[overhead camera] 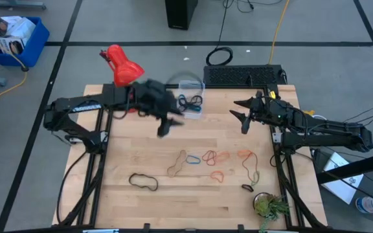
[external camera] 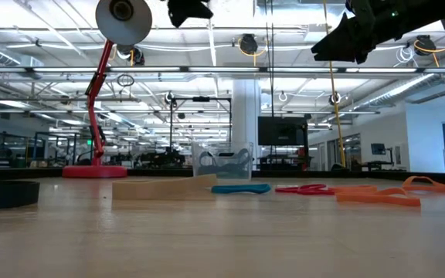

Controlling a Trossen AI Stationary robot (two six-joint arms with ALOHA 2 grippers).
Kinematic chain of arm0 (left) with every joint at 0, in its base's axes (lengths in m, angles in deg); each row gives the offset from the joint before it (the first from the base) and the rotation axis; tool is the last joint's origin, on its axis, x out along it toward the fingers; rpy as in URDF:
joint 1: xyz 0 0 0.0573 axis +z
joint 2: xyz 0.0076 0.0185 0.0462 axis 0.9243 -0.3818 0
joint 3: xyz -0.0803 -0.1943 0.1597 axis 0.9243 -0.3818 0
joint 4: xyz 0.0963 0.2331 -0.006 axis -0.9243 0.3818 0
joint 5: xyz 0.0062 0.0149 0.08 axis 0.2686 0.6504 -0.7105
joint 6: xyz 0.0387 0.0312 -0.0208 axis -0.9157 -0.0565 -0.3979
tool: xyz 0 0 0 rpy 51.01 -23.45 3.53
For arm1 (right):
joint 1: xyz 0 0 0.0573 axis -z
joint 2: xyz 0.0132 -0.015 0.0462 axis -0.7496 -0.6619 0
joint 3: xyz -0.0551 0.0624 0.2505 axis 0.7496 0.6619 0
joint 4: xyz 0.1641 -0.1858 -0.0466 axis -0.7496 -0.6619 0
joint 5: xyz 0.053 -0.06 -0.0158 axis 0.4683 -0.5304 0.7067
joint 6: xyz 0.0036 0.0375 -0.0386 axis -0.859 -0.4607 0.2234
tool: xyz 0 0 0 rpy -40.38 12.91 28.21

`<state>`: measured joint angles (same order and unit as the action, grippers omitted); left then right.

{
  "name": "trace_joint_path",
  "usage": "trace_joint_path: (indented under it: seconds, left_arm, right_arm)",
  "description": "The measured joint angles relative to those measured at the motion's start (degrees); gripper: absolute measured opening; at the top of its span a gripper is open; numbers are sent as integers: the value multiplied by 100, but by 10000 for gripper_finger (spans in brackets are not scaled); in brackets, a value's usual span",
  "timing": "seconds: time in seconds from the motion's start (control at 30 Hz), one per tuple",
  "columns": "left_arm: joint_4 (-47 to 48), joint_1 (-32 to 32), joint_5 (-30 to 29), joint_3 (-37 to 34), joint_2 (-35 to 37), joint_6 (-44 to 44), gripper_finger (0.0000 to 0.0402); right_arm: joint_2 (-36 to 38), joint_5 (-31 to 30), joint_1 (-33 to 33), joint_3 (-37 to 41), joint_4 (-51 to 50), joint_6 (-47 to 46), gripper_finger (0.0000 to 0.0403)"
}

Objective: Pick and place rubber bands into bin
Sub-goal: Put the light brown rubber band into the transparent bin

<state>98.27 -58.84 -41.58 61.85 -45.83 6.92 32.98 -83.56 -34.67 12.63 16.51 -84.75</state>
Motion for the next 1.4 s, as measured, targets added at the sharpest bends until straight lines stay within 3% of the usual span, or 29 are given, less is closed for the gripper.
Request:
trace_joint_path:
  seconds: [0.37, 0.47, 0.9, 1.17, 1.4]
  left_arm:
    - [1243, -1250, -1448, 2, -730, 877, 186]
    - [1356, -1444, -1453, 0, -1063, 774, 186]
    - [1367, -1439, -1544, 2, -2559, 2708, 186]
    - [1270, -1363, -1408, 2, -3026, 3947, 186]
    - [1059, -1406, -1406, 2, -3339, 4107, 186]
  right_arm:
    - [0, 0, 0, 0, -55, 0, 208]
    - [0, 2, -2, 0, -55, -2, 208]
    - [0, 4, 0, 0, -99, -151, 208]
    - [0, 4, -1, 0, -93, -151, 208]
    - [0, 4, 0, 0, -92, -151, 208]
